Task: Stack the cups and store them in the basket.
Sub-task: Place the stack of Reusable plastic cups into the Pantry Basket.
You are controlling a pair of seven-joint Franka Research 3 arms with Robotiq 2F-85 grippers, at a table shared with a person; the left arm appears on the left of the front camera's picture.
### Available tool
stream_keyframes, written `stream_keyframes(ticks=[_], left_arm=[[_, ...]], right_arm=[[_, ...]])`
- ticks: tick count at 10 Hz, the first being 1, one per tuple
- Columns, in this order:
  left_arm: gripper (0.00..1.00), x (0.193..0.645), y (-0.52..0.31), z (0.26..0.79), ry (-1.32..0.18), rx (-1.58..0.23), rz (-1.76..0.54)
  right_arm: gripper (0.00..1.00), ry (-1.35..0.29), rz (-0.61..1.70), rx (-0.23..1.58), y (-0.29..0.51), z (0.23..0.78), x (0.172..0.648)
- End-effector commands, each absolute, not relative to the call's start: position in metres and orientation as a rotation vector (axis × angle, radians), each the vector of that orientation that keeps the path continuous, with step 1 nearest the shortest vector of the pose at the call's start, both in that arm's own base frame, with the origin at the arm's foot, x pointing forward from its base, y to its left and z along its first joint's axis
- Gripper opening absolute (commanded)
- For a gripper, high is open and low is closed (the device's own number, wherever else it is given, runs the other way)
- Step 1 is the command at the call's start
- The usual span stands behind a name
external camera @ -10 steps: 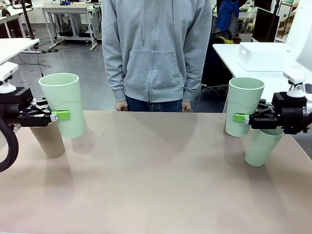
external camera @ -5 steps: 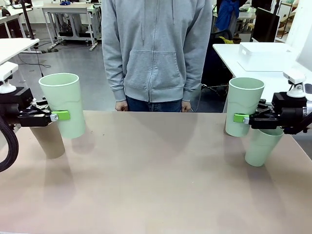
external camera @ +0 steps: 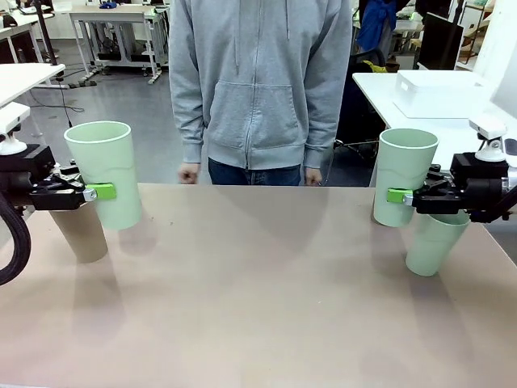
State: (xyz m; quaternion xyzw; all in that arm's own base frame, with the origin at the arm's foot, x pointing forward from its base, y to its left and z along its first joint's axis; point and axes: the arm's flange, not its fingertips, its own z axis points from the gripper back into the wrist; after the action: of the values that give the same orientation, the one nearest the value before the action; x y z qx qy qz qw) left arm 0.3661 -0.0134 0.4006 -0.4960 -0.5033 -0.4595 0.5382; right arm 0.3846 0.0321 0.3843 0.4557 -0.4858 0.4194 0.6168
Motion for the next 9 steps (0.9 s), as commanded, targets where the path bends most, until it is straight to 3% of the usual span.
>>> stream_keyframes(ticks=[1,9], left_arm=[[0.86,0.3648,-0.0119,0.4036,-1.208,-1.187,-1.095],[0.86,0.3648,-0.0119,0.4036,-1.208,-1.187,-1.095]], right_arm=[[0.85,-1.123,0.963,1.047,0.0319,0.3853,0.3848],[0.85,-1.123,0.963,1.047,0.0319,0.3853,0.3848]])
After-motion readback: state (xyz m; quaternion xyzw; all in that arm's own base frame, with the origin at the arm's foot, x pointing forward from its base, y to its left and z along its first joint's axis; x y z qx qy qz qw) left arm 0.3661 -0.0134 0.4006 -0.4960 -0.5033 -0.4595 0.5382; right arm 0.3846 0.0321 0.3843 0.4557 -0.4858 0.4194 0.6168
